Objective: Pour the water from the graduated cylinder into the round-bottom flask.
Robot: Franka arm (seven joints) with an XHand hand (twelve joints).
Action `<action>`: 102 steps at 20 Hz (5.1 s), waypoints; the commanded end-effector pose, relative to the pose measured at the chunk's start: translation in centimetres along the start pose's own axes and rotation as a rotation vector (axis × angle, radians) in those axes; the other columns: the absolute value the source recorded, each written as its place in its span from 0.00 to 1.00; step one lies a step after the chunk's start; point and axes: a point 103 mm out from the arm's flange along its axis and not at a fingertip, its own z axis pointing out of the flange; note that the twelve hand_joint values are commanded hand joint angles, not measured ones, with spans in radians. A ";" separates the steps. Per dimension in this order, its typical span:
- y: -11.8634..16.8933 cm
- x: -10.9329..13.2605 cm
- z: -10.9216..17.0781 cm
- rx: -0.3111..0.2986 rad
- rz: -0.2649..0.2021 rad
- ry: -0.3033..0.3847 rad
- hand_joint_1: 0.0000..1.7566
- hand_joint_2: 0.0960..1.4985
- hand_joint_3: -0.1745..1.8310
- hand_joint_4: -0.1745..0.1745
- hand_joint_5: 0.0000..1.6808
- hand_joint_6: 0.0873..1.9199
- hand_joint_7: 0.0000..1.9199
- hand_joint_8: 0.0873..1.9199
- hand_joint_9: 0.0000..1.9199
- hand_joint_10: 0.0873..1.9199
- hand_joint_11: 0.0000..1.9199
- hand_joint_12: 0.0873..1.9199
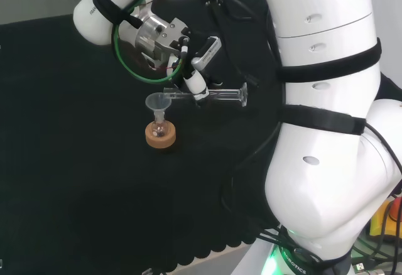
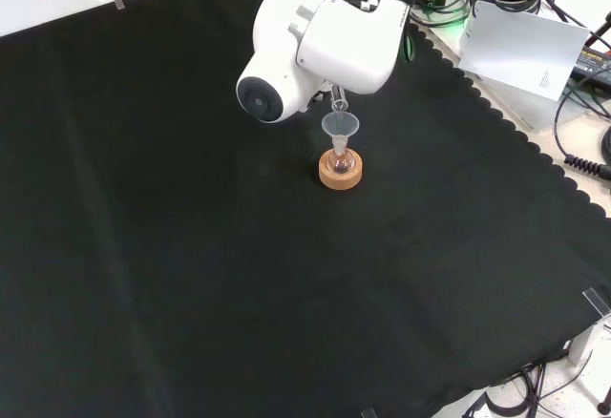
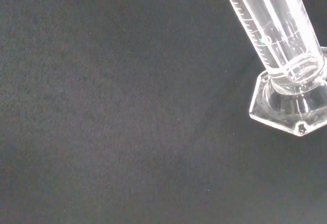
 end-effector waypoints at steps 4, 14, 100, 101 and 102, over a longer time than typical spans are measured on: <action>-0.3 0.3 -0.3 0.018 0.021 -0.015 0.66 0.73 0.09 0.00 0.59 0.50 0.65 0.15 0.76 0.00 0.65 0.36; -0.6 0.5 -0.4 0.042 0.030 -0.032 0.66 0.73 0.09 0.00 0.59 0.50 0.65 0.14 0.76 0.00 0.66 0.36; -1.9 -6.9 3.4 -0.625 -0.308 0.438 0.66 0.73 0.09 0.00 0.58 0.50 0.65 0.13 0.75 0.00 0.65 0.35; -1.8 -7.0 3.4 -0.636 -0.316 0.447 0.66 0.73 0.09 0.00 0.58 0.50 0.65 0.13 0.75 0.00 0.65 0.35; -1.6 -7.1 3.4 -0.644 -0.323 0.454 0.66 0.73 0.09 0.00 0.58 0.50 0.65 0.13 0.75 0.00 0.65 0.35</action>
